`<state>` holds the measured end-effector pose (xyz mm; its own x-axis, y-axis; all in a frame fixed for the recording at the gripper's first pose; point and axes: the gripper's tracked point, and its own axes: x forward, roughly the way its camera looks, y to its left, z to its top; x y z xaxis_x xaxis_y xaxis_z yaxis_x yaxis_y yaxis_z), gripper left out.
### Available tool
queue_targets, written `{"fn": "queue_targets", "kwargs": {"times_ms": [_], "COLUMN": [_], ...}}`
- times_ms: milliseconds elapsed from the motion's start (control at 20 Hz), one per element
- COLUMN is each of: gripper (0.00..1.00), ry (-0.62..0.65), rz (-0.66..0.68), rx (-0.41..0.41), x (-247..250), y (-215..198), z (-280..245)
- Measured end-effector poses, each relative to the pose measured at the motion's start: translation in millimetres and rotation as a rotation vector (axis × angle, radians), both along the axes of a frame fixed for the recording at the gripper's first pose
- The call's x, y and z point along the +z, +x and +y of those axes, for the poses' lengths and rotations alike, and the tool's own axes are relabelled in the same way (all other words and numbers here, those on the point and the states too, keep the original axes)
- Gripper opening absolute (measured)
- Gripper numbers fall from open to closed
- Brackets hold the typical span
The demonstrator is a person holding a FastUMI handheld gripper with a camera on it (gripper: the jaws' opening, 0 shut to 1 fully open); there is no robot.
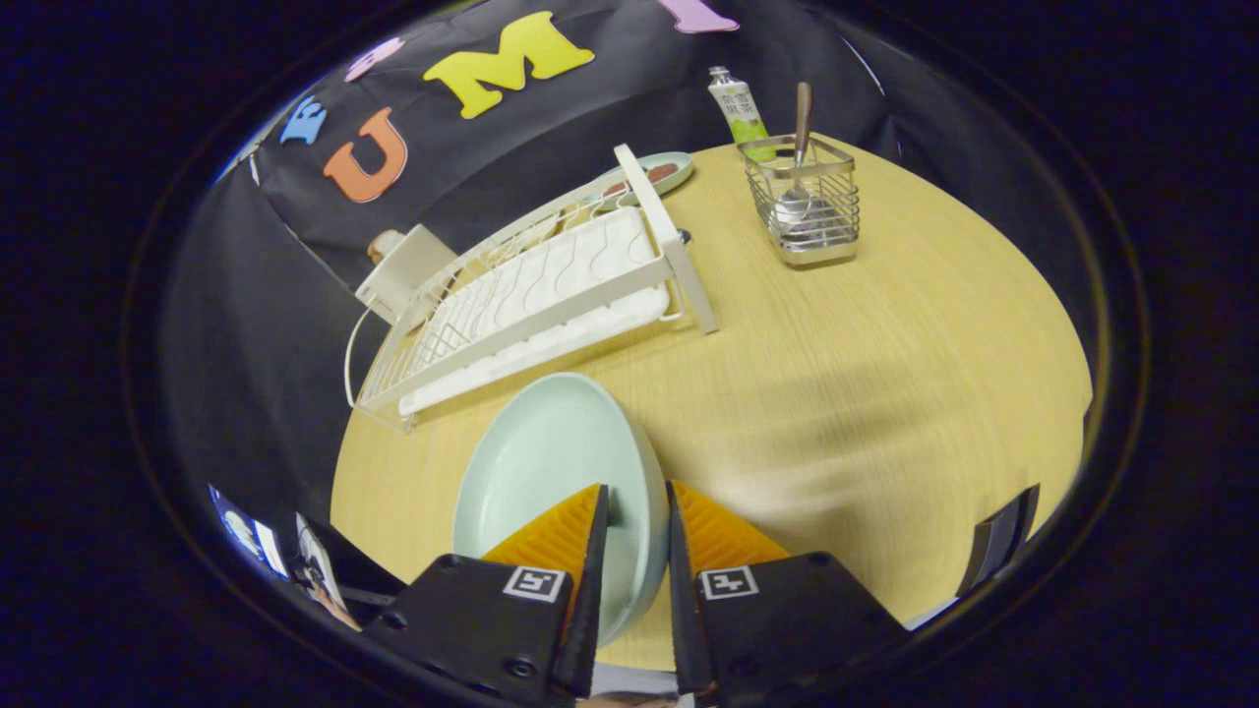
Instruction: Take the plate from the dish rack, then take the spoon from the basket and place it into the plate.
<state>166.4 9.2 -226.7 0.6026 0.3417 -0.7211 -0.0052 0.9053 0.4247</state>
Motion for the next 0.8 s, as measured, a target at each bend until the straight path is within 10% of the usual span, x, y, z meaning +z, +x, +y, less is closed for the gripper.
{"fn": "queue_targets", "kwargs": {"times_ms": [300,550,800], "gripper": [0.39,0.92,0.99], "ry": [-0.116,-0.217,-0.344], "rz": [-0.099,-0.277,-0.384], "rx": [-0.065,-0.104,-0.111], "x": [-3,16,32], "y": [4,14,26], "z": [-29,-66,-99]}}
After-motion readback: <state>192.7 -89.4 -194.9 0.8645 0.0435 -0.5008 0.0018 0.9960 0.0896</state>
